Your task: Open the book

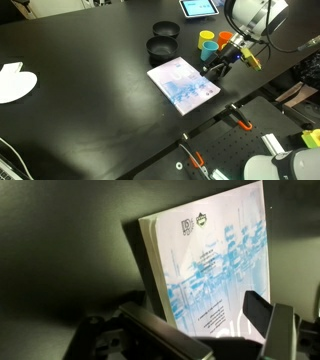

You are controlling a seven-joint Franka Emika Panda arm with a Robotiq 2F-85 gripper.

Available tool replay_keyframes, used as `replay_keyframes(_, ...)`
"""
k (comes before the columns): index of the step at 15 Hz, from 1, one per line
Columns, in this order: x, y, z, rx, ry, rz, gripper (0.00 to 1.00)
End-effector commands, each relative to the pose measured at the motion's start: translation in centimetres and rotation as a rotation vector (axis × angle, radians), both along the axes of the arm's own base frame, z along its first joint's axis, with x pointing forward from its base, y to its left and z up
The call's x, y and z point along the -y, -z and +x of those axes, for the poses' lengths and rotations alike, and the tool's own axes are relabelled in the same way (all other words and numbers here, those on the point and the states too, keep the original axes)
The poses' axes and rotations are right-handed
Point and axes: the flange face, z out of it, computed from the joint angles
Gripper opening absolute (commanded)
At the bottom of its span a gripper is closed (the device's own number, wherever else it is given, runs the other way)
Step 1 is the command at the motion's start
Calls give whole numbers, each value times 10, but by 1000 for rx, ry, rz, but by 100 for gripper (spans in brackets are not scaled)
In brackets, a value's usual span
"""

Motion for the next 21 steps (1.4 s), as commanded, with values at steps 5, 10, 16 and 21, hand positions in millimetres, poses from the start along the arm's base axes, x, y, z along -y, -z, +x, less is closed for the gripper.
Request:
replay_keyframes(5, -15, -4, -3, 46, 11, 14, 100)
replay_keyframes(10, -24, -8, -5, 62, 19, 3, 89)
replay_keyframes(16, -26, -14, -5, 106, 41, -63, 37)
replay_keyframes(21, -25, -13, -2, 105, 92, -94, 12)
